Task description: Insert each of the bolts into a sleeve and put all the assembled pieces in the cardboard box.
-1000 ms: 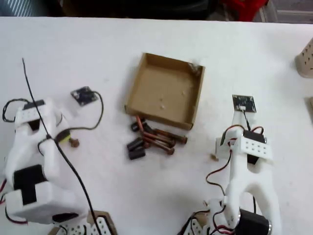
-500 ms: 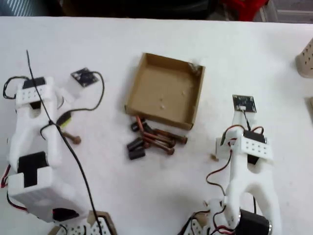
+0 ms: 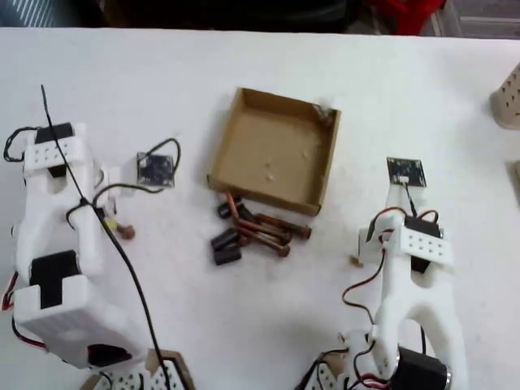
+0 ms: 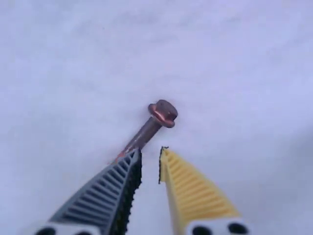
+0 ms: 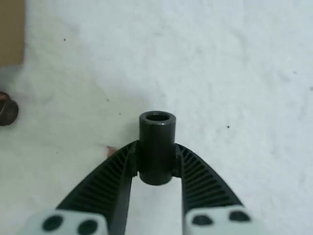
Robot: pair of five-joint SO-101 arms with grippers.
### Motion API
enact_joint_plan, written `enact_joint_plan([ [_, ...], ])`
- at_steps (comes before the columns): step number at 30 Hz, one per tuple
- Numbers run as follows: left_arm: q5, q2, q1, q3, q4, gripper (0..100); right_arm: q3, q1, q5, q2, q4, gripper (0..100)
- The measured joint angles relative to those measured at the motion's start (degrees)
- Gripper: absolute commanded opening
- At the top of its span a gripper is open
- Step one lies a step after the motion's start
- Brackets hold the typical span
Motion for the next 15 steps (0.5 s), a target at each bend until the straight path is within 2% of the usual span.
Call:
enact_joint_plan([
  [5, -3.87, 0.0, 0.09, 0.18, -2.29, 14, 1.05, 0.0, 0.0, 0.0, -1.49, 1.7],
  [15, -4.57, 6.51, 0.18, 7.38, -15.91, 14, 1.05, 0.0, 0.0, 0.0, -1.85, 1.7],
])
